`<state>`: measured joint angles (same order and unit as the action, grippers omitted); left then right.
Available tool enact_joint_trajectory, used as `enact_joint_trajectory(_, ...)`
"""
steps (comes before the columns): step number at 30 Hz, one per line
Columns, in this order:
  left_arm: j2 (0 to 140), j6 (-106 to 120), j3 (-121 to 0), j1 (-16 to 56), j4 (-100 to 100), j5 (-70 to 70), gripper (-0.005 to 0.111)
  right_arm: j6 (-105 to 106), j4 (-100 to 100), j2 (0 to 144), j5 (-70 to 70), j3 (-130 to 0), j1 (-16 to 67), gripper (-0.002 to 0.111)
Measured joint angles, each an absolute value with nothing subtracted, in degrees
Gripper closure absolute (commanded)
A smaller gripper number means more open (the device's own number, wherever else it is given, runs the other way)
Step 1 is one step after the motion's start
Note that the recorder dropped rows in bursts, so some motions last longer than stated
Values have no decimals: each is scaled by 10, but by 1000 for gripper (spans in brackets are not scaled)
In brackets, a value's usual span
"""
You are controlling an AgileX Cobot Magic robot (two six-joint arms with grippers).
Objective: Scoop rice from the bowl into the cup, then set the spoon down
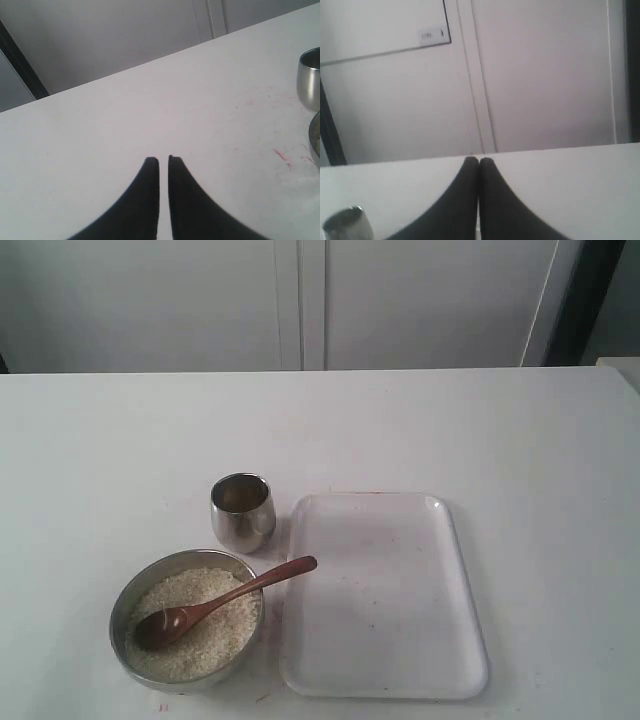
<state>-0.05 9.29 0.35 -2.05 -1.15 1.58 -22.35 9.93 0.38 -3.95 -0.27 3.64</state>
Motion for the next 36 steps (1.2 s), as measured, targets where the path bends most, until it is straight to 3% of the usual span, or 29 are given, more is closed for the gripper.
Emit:
enact_joint_trajectory(5,-1,93,3,-21,-12,16,92,-358,99,4,-51,-3,36,108)
enact_joint_trajectory(13,-1,93,3,-21,-12,16,92,-398,101,59,242,-169,116,108)
enact_joint_trajectory(23,-1,93,3,-21,-12,16,92,13,69,484,492,-529,178,108)
enact_joint_trajectory(31,-1,93,3,-21,-12,16,92,236,-230,686,610,-647,187,108)
enact_joint_trajectory(36,-1,93,3,-21,-12,16,92,333,-294,759,640,-690,199,108)
